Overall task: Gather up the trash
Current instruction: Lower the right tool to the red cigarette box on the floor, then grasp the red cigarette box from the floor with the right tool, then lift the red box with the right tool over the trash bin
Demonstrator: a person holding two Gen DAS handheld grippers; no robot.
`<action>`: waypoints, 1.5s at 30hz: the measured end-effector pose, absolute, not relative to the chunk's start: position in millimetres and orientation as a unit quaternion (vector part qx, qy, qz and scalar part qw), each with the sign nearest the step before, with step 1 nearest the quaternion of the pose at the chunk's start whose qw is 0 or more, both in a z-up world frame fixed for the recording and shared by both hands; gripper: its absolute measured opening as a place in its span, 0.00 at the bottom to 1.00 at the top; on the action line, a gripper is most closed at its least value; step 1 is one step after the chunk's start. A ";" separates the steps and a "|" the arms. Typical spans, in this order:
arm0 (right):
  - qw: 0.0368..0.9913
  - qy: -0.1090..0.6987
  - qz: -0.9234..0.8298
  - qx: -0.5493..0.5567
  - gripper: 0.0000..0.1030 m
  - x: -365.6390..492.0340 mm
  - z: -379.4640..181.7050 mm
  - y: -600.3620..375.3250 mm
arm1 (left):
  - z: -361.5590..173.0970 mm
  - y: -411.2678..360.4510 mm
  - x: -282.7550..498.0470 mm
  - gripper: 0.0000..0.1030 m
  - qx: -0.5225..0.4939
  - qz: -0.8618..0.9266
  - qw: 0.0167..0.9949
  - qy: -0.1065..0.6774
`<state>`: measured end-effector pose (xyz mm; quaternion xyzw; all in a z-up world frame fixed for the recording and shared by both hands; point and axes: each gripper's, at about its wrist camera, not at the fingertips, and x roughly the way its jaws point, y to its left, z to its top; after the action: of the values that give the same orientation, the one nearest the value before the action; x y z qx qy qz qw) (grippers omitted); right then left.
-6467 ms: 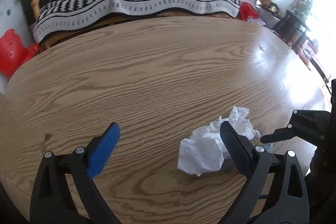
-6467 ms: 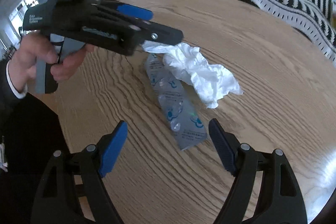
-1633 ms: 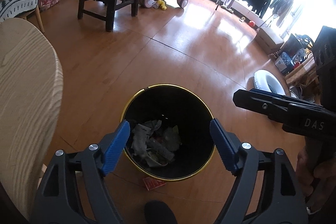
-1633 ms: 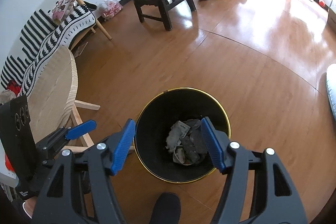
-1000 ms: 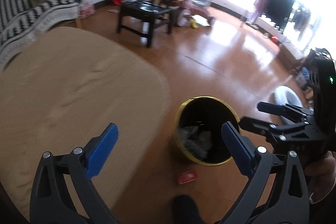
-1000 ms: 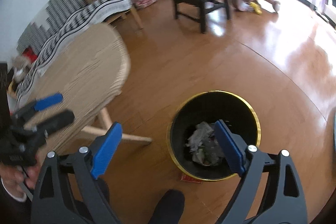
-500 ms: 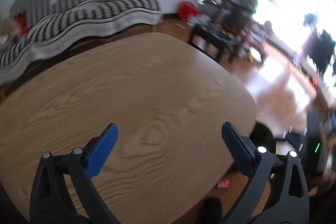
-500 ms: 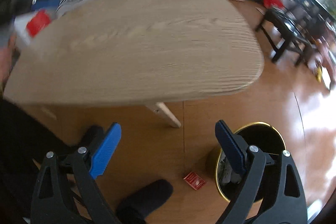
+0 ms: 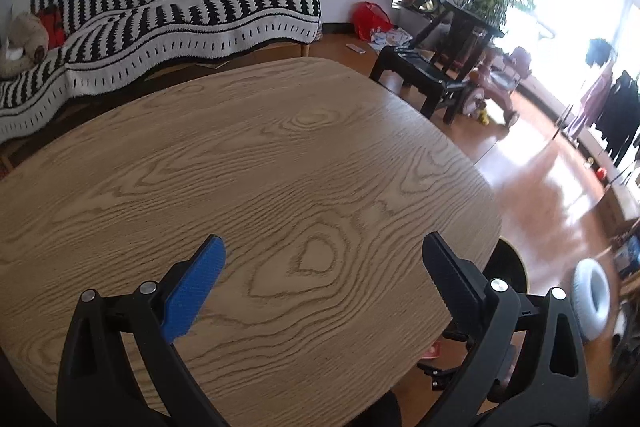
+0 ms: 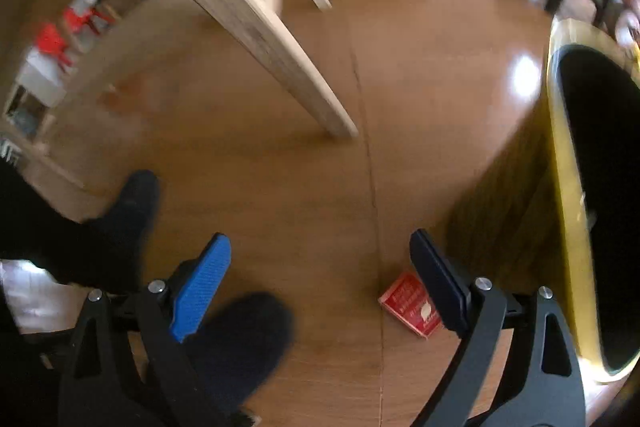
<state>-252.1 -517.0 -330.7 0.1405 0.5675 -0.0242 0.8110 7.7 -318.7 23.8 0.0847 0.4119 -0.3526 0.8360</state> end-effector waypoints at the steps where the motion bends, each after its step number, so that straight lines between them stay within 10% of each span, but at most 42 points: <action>1: 0.804 0.578 -0.031 0.140 0.85 -257.6 -353.2 -519.6 | 22.1 -320.1 8.3 0.93 0.084 -0.356 0.833 0.415; 20: 0.752 0.656 -0.021 -0.060 0.84 -295.3 -505.6 -516.8 | -10.2 -353.0 2.6 0.93 0.154 -0.347 0.821 0.427; 32: 0.751 0.657 -0.065 0.007 0.27 -308.8 -501.4 -519.8 | -8.9 -339.3 -5.6 0.93 0.139 -0.339 0.824 0.432; 45: 0.777 0.578 -0.137 0.209 0.24 -364.9 -410.2 -540.1 | 16.0 -320.3 -13.4 0.93 0.089 -0.357 0.830 0.419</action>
<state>-364.9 -540.1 -410.2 0.2091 0.5780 -0.1372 0.7768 -13.4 -320.3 16.0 0.0885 0.4192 -0.3571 0.8300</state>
